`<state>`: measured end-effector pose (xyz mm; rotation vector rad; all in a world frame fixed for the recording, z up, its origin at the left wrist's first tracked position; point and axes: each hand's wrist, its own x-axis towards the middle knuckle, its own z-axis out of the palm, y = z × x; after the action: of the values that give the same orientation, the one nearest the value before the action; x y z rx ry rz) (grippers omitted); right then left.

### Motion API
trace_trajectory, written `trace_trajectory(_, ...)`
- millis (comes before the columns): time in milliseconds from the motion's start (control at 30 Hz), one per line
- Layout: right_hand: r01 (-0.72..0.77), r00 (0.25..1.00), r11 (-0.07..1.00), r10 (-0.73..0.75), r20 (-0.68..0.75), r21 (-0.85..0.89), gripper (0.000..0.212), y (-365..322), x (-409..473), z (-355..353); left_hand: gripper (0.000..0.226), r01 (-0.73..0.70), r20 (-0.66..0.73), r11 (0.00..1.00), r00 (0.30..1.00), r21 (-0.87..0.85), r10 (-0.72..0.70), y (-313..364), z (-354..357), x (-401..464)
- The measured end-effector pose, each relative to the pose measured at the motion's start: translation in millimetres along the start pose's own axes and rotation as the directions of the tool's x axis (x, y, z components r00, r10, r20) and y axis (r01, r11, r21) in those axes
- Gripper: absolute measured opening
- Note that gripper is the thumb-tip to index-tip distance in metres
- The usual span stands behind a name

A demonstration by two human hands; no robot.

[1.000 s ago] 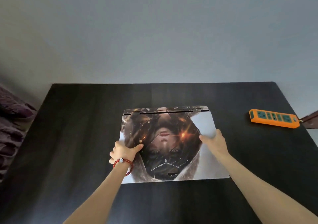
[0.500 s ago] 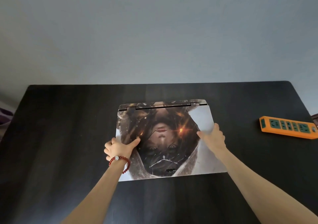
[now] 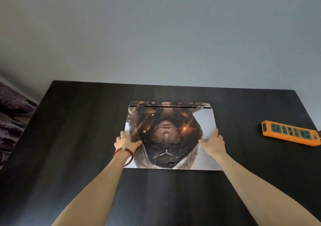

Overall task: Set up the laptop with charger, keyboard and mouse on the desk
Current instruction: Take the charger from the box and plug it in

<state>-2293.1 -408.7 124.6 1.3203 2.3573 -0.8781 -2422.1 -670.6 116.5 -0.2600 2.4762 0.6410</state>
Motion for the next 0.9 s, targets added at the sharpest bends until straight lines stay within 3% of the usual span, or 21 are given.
trace_trajectory(100,0.248,0.958,0.924,-0.279,-0.069,-0.291,0.07,-1.5,-40.4,12.4,0.07,-0.084,-0.12,0.994,0.99,-0.075,0.074,-22.0,4.1,-37.1)
trace_trajectory(233,0.57,0.821,0.817,-0.566,0.073,-0.082,0.044,-27.7,-116.6,52.5,0.045,-0.156,-0.237,0.967,0.966,-0.202,0.106,-87.7,-1.2,-97.7)
trace_trajectory(333,0.687,0.7,0.726,-0.673,0.238,0.032,0.035,-52.0,-179.3,88.6,0.036,-0.069,-0.292,0.961,0.956,-0.268,-0.012,-159.9,-17.5,-137.2)
trace_trajectory(467,0.75,0.561,0.657,-0.693,0.452,0.077,0.031,-75.2,-253.2,142.1,0.03,0.059,-0.379,0.912,0.897,-0.406,-0.227,-262.0,-39.4,-188.6)
trace_trajectory(600,0.851,0.4,0.524,-0.686,0.608,0.032,0.031,-93.7,-340.5,219.4,0.022,0.142,-0.406,0.78,0.789,-0.61,-0.462,-381.5,-53.9,-247.2)
trace_trajectory(733,0.91,0.261,0.412,-0.643,0.72,0.039,0.032,-92.7,-429.4,301.4,0.025,0.234,-0.316,0.64,0.715,-0.732,-0.623,-491.4,-47.9,-306.4)
trace_trajectory(900,0.955,0.074,0.289,-0.47,0.88,0.074,0.033,-68.6,-541.3,410.4,0.027,0.371,-0.171,0.439,0.573,-0.818,-0.801,-621.3,-12.6,-370.7)
